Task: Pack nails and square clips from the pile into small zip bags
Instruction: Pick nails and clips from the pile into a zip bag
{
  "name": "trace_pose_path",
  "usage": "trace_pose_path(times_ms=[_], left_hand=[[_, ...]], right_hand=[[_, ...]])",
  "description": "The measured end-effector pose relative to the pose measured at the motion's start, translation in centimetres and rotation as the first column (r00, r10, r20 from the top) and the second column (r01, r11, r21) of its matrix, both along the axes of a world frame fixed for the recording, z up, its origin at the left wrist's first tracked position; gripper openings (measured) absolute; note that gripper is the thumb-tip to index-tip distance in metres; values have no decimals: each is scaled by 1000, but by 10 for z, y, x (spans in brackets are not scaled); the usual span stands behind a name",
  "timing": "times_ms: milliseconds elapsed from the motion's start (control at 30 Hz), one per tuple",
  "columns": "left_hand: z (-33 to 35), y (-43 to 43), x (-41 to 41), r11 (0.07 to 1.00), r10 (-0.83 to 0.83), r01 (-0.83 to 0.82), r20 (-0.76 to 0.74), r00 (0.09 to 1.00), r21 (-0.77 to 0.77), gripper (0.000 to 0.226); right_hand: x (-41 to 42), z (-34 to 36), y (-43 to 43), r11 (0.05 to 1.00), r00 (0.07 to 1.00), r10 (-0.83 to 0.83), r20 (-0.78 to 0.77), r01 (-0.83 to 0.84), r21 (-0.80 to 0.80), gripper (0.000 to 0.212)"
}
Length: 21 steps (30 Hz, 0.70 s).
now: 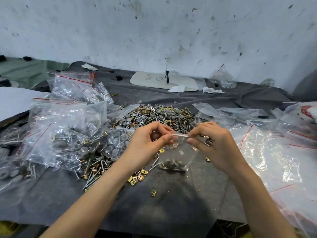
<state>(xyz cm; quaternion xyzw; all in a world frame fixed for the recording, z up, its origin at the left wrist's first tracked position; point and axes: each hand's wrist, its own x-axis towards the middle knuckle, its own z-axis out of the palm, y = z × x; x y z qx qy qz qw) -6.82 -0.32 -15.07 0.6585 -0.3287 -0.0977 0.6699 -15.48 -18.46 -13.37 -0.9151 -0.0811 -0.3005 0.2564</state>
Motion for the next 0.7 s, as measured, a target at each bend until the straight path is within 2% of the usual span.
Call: trace_pose_path(times_ms=[200, 300, 433, 567, 700], left_hand=[[0, -3, -5, 999, 35, -35, 4, 999, 32, 8], [0, -4, -6, 999, 33, -33, -12, 999, 0, 11], [-1, -6, -9, 999, 9, -11, -49, 999, -37, 12], [-2, -4, -7, 998, 6, -9, -57, 998, -61, 16], [-6, -2, -6, 996, -33, 27, -83, 996, -80, 7]], right_hand=[[1, -7, 0, 996, 999, -13, 31, 10, 91, 9], [1, -8, -4, 984, 999, -27, 35, 21, 179, 9], [1, -15, -6, 988, 995, -101, 14, 98, 119, 12], [-3, -16, -8, 964, 998, -58, 8, 54, 262, 21], [-5, -19, -9, 979, 999, -44, 31, 37, 202, 30]])
